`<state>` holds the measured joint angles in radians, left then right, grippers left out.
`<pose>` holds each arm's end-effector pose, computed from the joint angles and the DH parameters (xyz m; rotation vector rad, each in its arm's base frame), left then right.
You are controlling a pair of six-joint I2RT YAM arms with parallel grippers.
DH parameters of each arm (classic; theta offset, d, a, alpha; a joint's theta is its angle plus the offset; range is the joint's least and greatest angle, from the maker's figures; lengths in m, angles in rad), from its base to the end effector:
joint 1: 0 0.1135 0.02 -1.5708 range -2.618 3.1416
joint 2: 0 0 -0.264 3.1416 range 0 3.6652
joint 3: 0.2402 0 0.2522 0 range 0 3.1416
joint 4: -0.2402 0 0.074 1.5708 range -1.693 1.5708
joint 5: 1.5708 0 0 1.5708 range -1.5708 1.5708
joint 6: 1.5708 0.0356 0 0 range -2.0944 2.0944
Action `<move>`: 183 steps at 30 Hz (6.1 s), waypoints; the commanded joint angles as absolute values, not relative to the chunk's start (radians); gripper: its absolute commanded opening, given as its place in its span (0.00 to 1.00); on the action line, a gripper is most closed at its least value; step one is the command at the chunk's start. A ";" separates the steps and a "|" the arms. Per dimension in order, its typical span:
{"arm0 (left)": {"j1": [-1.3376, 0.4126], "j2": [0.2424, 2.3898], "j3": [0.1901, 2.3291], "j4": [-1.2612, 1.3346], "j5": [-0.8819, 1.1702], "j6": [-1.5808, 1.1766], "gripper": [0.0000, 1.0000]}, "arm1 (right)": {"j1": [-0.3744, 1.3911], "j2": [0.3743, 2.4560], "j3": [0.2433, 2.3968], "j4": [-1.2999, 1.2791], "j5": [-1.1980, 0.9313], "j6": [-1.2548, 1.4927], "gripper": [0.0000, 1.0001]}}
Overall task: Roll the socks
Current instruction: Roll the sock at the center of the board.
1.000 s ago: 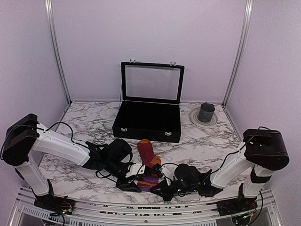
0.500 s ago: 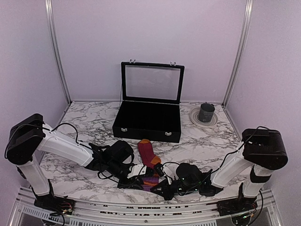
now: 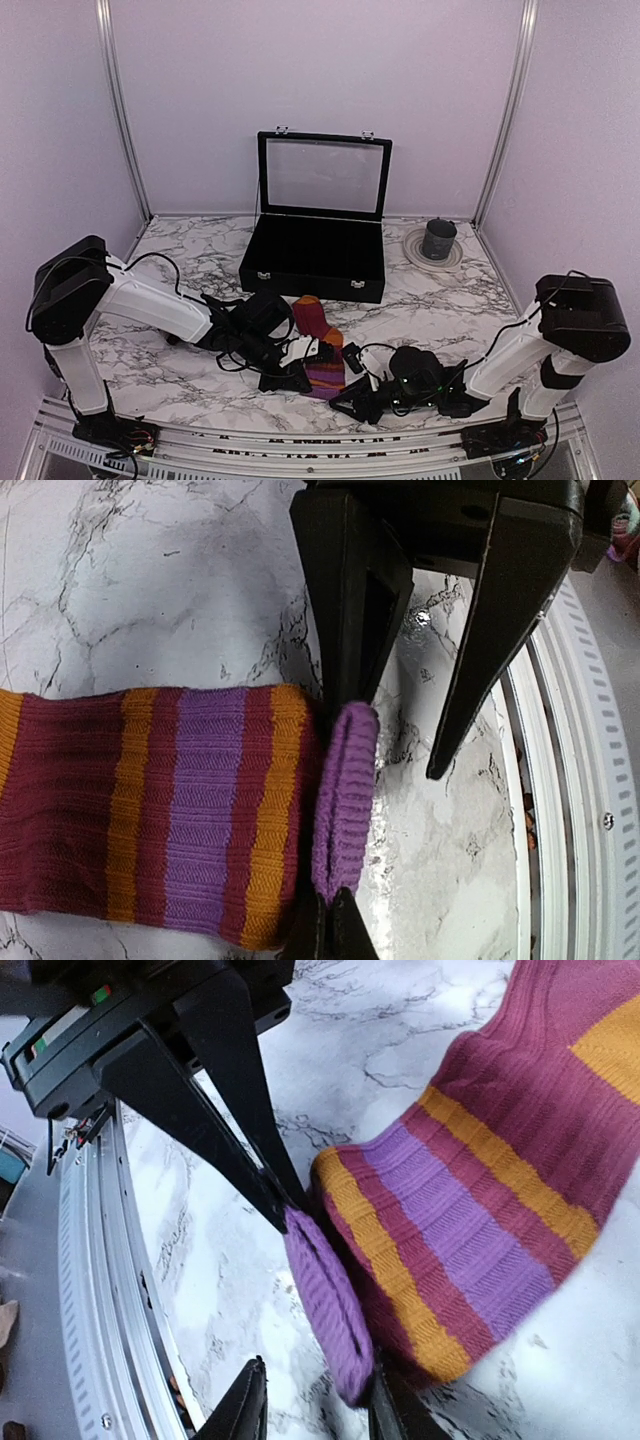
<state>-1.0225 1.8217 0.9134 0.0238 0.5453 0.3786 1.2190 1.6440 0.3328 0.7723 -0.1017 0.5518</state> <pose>0.1665 -0.3081 0.1322 1.8017 1.7494 -0.9453 0.0842 0.2398 0.0993 -0.8272 2.1814 1.0991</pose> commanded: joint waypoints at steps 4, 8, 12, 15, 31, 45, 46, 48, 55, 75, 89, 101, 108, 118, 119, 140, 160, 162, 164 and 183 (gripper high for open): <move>-0.985 1.890 0.985 -0.169 0.631 0.312 0.00 | 1.229 1.492 0.251 0.740 0.065 0.312 0.39; -0.980 1.920 1.011 -0.215 0.647 0.300 0.00 | 1.282 1.450 0.246 0.752 0.147 0.090 0.40; -0.971 1.938 1.027 -0.244 0.661 0.301 0.00 | 1.329 1.486 0.319 0.676 0.162 -0.064 0.40; -0.968 1.968 1.052 -0.286 0.677 0.309 0.00 | 1.358 1.552 0.380 0.636 0.177 -0.162 0.38; -0.962 2.023 1.103 -0.391 0.683 0.382 0.00 | 1.328 1.744 0.501 0.614 0.104 -0.301 0.30; -0.959 2.015 1.135 -0.449 0.682 0.426 0.06 | 1.295 1.734 0.400 0.602 0.072 -0.147 0.19; -0.958 2.012 1.136 -0.452 0.681 0.429 0.08 | 1.295 1.733 0.390 0.601 0.065 -0.135 0.16; -0.958 2.005 1.138 -0.455 0.677 0.436 0.11 | 1.293 1.732 0.383 0.599 0.048 -0.117 0.12; -0.951 1.941 1.123 -0.419 0.649 0.436 0.44 | 1.279 1.724 0.414 0.539 -0.007 -0.028 0.00; -1.053 1.633 0.892 -0.167 0.547 0.657 0.76 | 1.061 1.681 0.511 0.344 -0.444 0.414 0.00; -1.102 1.758 0.921 -0.056 0.418 0.709 0.54 | 0.991 1.807 0.542 0.384 -0.667 0.544 0.00; -1.103 1.790 0.936 -0.078 0.422 0.756 0.43 | 0.966 1.814 0.551 0.370 -0.690 0.547 0.00; -1.109 1.808 0.935 -0.105 0.420 0.790 0.45 | 0.960 1.826 0.574 0.342 -0.689 0.529 0.00; -1.109 1.865 0.957 -0.094 0.339 0.774 0.01 | 0.954 1.813 0.576 0.368 -0.691 0.543 0.00; -1.109 1.871 0.966 -0.107 0.334 0.744 0.00 | 0.954 1.808 0.575 0.378 -0.686 0.547 0.00; -0.949 1.974 1.231 -0.555 0.722 0.518 0.00 | 1.091 1.209 0.330 0.487 0.020 0.104 0.45; -0.942 2.089 1.325 -0.682 0.650 0.500 0.00 | 1.213 1.365 0.337 0.587 0.082 0.117 0.68; -0.942 2.090 1.321 -0.686 0.654 0.499 0.00 | 1.242 1.378 0.327 0.634 0.072 0.085 0.63; -0.942 2.092 1.323 -0.696 0.663 0.494 0.00 | 1.251 1.409 0.362 0.602 0.060 0.081 0.62; -0.923 2.129 1.362 -0.750 0.673 0.476 0.00 | 1.275 1.733 0.484 0.768 -0.021 0.081 0.31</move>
